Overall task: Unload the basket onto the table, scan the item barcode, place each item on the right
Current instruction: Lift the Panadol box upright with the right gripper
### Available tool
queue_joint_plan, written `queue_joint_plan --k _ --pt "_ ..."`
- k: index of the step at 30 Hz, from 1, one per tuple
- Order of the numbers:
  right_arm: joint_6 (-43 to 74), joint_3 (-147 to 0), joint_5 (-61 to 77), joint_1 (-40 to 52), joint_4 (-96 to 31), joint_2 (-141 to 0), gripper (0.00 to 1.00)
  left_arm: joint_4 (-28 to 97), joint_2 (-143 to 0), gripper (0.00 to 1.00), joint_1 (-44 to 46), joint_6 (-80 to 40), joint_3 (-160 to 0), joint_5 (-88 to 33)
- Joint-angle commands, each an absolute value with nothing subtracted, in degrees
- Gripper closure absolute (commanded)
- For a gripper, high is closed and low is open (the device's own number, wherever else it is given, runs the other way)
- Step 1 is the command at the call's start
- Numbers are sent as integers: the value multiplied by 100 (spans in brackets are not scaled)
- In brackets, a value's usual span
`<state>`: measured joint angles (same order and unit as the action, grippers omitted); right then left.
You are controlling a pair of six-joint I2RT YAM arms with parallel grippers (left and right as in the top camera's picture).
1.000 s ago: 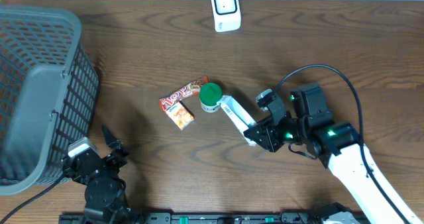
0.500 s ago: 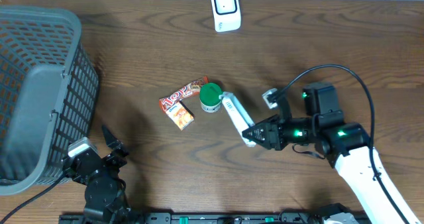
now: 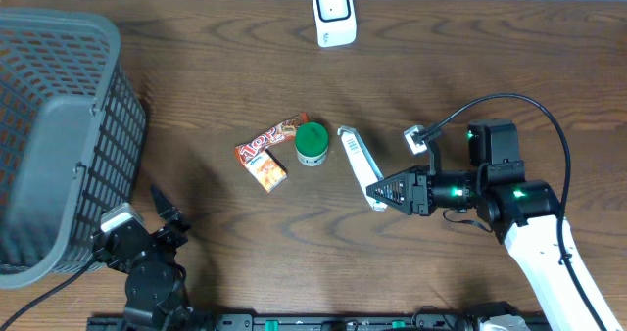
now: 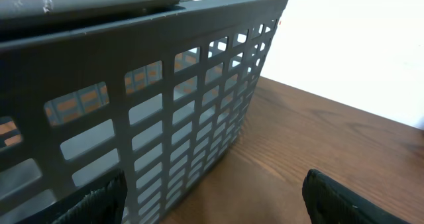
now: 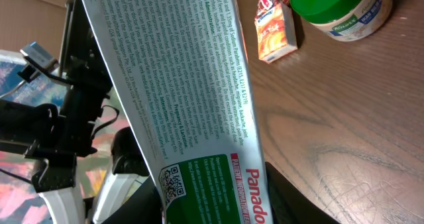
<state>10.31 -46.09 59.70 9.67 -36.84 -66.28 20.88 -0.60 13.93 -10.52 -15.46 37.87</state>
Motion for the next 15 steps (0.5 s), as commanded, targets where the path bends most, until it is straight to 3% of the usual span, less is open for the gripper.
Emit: queue_joint_plan --k 1,15 --pt "1090 -4722 6202 919 -3688 -6602 64 2097 -60 15 1385 -1085 -1564 3861" --pt "1068 -4722 5419 919 -3667 -6604 65 2097 -60 15 1385 -1083 -1564 3859"
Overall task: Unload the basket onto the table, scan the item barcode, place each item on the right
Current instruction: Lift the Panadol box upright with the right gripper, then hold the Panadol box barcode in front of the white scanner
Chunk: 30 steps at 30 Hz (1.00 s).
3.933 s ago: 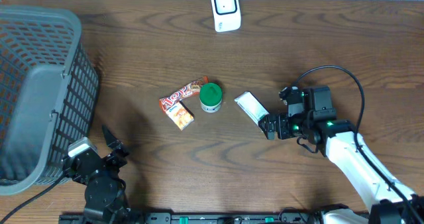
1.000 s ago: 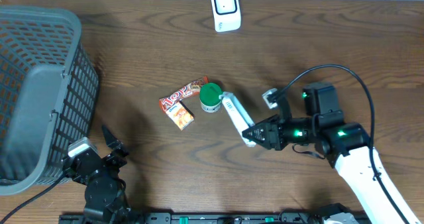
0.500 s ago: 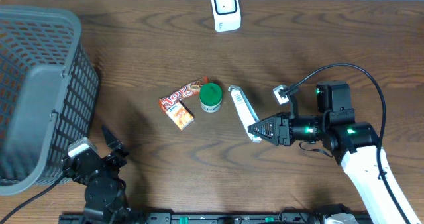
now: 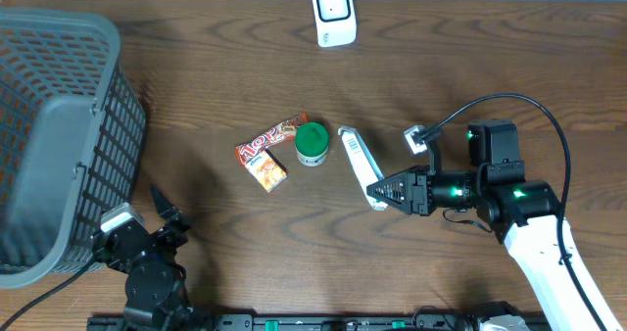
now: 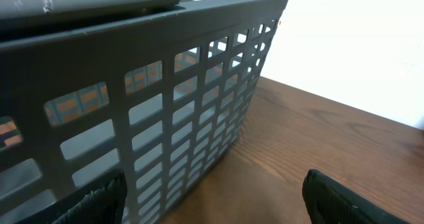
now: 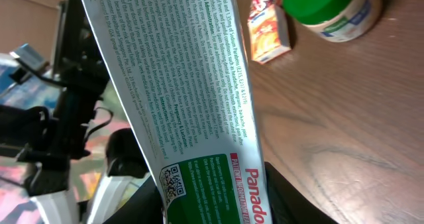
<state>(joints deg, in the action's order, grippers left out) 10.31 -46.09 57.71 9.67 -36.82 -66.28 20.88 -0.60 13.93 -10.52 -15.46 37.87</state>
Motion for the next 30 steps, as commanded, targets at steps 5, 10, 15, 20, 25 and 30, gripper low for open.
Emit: queue_joint_plan --k 5,10,15,20,25,30 --pt "1063 -4722 4657 919 -3555 -6761 64 2097 -60 15 1385 -1083 -1564 3861" --pt "1046 -4722 4276 921 -2880 -7159 64 2097 -60 15 1385 -1083 -1564 3859" --pt "1072 -4729 3883 919 -1789 -7850 62 2097 -60 15 1385 -1083 -1564 3859" --pt "1094 -5083 3636 921 -1109 -8656 64 2097 -60 15 1385 -1085 -1564 3859" --pt "1063 -5970 3037 937 -1118 -9376 66 2097 -60 15 1385 -1083 -1564 3861" --pt "932 -6934 2412 996 -1116 -10036 65 2097 -60 15 1385 -1083 -1564 3861"
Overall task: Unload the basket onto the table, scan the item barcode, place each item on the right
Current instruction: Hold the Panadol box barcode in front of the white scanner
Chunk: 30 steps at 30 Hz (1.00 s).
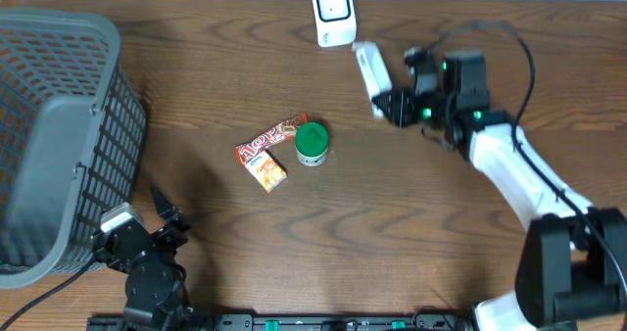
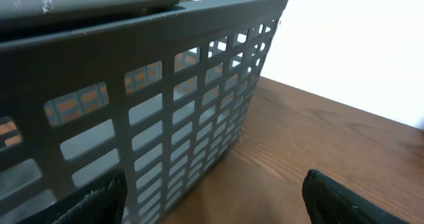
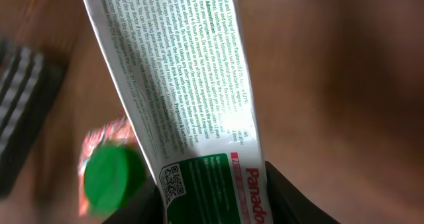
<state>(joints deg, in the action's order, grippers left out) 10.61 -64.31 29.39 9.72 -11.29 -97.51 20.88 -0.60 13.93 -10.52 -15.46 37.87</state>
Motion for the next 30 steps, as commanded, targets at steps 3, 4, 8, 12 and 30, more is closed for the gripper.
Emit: queue_joint_plan --k 3,4,8,12,30 --pt "725 -7496 2161 1050 -1118 -10466 65 2097 -60 15 1385 -1085 -1564 3861" --pt "615 -7688 2086 1066 -1129 -10606 64 2099 -60 15 1385 -1083 -1564 3861" --pt "290 -8401 1472 1153 -1087 -11148 64 2097 -60 15 1385 -1083 -1564 3859" --pt "-272 -9059 707 1288 -1111 -11609 65 2097 -60 15 1385 -1083 -1564 3861" --pt "-1833 -9365 -1769 1874 1398 -13043 68 2097 -60 15 1385 -1083 -1564 3861"
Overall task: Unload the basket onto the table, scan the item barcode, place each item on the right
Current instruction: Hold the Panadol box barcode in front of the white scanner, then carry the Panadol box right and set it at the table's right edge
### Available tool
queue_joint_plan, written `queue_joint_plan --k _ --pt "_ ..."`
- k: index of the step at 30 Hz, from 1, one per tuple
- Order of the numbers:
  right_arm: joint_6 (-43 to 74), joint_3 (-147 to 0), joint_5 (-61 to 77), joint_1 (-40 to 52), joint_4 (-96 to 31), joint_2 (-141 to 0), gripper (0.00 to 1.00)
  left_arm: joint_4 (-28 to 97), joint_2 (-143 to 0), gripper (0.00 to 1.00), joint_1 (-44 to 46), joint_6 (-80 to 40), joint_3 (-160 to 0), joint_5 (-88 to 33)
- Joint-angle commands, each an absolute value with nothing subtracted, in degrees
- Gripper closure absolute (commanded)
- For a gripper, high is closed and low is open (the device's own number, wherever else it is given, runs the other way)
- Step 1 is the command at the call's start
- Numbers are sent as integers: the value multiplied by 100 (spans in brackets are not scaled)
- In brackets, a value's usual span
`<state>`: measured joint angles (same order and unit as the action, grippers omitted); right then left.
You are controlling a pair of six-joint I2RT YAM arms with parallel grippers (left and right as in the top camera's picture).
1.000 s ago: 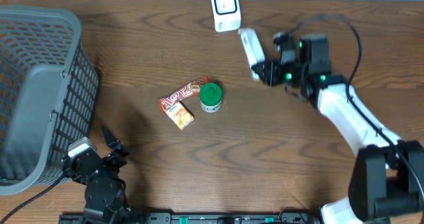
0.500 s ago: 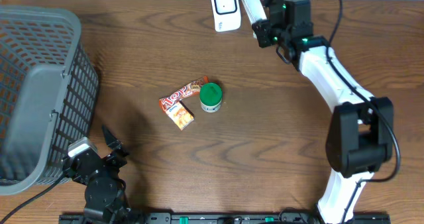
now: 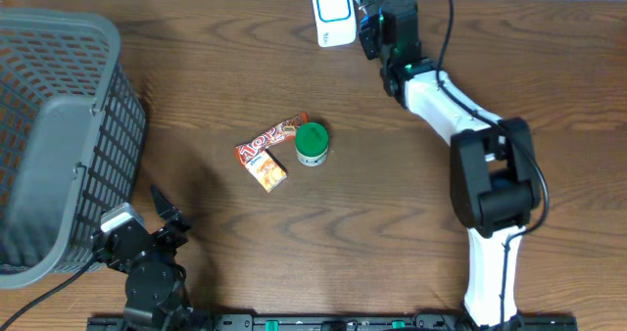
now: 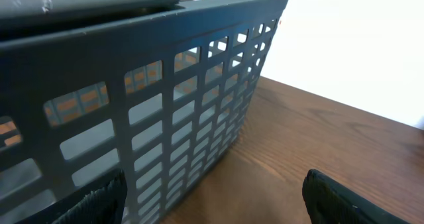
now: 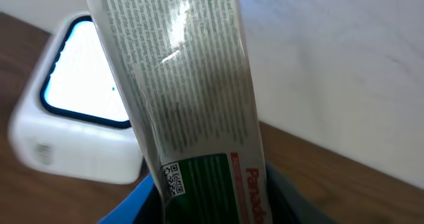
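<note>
My right gripper (image 5: pixel 212 207) is shut on a long white and green Panadol box (image 5: pixel 189 98), gripping its green end, which carries a small QR code. The box stands tilted right in front of the white barcode scanner (image 5: pixel 73 124), whose bright window faces it. In the overhead view the right gripper (image 3: pixel 369 8) sits at the table's far edge, just right of the scanner (image 3: pixel 333 13); the box is mostly hidden there. My left gripper (image 4: pixel 212 204) rests open at the near left, holding nothing.
A grey mesh basket (image 3: pixel 49 125) fills the left side, close before the left wrist camera as the basket (image 4: pixel 132 85). A green-lidded jar (image 3: pixel 312 143) and orange snack packets (image 3: pixel 265 155) lie mid-table. A white wall runs behind the scanner.
My right gripper has moved with the box further back and left, from just right of the scanner to directly beside it. The box now stands in front of the scanner's window. The left arm is unchanged.
The right gripper held the Panadol box low over the table, right of the jar, at the two oldest moments. Then it held the box at the back near the scanner. Now the box is up against the scanner's window. The left arm stayed still throughout.
</note>
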<state>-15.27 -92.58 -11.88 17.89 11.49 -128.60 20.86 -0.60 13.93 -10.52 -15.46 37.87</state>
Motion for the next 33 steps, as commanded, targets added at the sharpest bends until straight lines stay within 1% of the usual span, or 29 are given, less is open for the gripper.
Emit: queue_joint_plan --k 1,2,5,19,21,26,27,33 --pt "-1879 -9367 -1826 1881 1566 -13131 69 2097 -60 15 1385 -1083 -1564 3861" --pt "-1894 -9369 -1828 1881 1656 -13192 69 2097 -60 15 1385 -1083 -1564 3859" --pt "-1894 -9373 -1835 1898 1857 -13382 64 2097 -60 15 1385 -1083 -1564 3861" --pt "-2307 -9376 -1863 2003 1820 -13609 62 2097 -60 15 1385 -1083 -1564 3861" --pt "-2005 -9376 -1863 1994 1710 -13607 60 2097 -60 15 1385 -1083 -1564 3861" --pt "-1188 -9378 -1859 1992 1090 -13351 62 2097 -60 15 1385 -1083 -1564 3861" --pt "-1017 -9378 -1861 1992 906 -13231 64 2097 -60 15 1385 -1083 -1564 3861" --pt "-47 -9378 -1859 1964 -471 -12261 61 2097 -60 15 1385 -1083 -1564 3859"
